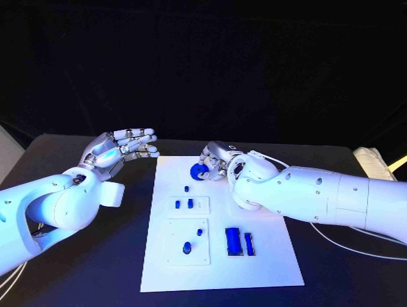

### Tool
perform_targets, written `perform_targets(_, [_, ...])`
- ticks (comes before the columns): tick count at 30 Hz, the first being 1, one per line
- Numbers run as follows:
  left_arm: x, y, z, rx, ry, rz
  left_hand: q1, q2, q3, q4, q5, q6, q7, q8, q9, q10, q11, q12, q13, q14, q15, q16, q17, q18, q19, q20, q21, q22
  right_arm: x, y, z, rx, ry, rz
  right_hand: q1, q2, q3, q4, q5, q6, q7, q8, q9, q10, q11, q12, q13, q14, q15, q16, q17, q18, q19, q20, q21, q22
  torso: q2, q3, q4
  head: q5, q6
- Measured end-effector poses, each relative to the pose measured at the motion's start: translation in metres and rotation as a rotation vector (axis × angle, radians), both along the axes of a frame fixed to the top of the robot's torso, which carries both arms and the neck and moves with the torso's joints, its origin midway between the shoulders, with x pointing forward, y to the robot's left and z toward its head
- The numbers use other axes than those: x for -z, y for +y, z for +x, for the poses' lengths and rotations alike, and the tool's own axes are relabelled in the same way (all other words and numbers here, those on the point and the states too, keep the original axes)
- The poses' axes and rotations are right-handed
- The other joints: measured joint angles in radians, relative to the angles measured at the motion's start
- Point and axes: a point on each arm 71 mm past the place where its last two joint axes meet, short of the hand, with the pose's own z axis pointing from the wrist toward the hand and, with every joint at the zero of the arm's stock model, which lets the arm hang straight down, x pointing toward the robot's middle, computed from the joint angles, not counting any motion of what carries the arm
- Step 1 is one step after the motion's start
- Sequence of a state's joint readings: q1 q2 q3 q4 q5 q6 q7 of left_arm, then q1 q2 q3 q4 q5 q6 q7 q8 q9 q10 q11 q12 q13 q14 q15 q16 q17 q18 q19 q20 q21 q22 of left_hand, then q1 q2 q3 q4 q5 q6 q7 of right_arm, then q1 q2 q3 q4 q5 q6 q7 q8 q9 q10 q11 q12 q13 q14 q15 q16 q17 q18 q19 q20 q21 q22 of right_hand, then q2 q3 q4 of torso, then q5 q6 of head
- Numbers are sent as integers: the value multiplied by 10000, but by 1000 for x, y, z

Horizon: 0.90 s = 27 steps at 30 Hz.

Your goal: Assemble the parts on the task board

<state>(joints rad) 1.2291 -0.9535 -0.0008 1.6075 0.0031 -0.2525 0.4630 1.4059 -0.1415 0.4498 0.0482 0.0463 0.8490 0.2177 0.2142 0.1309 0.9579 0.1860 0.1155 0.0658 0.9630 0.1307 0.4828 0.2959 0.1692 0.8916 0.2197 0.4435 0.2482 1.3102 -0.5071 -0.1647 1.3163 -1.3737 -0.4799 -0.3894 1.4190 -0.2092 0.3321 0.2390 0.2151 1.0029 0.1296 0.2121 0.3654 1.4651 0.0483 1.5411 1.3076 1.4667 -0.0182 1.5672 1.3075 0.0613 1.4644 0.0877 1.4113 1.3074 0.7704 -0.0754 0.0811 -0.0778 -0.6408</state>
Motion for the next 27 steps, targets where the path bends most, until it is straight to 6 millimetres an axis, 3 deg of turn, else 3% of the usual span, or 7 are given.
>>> perform_targets(4, [0, 1, 0, -25, 4, 11, 0, 0, 0, 0, 0, 0, 0, 0, -1, 0, 0, 0, 0, 0, 0, 0, -1, 0, 0, 0, 0, 0, -2, -2, -1, 45, -178, 135, -145, -125, -22, 44, 146, 63, -60, 5, 61, 0, 0, 0, -1, 0, 0, 0, 0, 0, 0, 0, 52, -1, 2, 1, 0, -1, 13])
perform_targets(16, [1, 4, 1, -104, 14, 43, 0, 0, 4, -4, 0, 0, 0, 0, 0, 0, 0, 0, 0, -23, -23, 36, 5, 0, 0, 0, 36, 13, -16, -20, -9, 243, -464, 769, -336, -157, -33, 113, 352, 82, -80, 54, 62, 0, 0, 0, -1, 0, 1, 0, -1, 0, 0, 1, 117, 7, 10, 12, -20, 11, 48])
perform_targets(23, [1, 5, 1, -127, 20, 54, 0, 0, 28, -27, 0, 0, 0, 0, 0, 0, 0, 0, 0, -39, -39, 50, 21, 0, 0, 0, 49, 42, -21, -56, -6, 900, -547, 834, -336, -158, -34, 113, 353, 82, -81, 53, 48, 0, 0, 0, -2, 0, 1, 0, -2, -61, -1, 1, 120, 6, 10, 23, -59, -32, 97])
perform_targets(27, [1, 6, 1, -134, 26, 60, 0, 0, 27, -27, 0, 0, 0, 0, 0, 0, 0, 0, 0, -39, -39, 50, 21, 0, 0, 0, 49, 41, -22, -79, -5, 1327, -577, 807, -336, -158, -34, 113, 352, 81, -81, 50, 32, 0, 1, -1, -2, 0, 2, 0, -2, -108, -1, 1, 196, 5, 15, 48, -98, -36, 116])
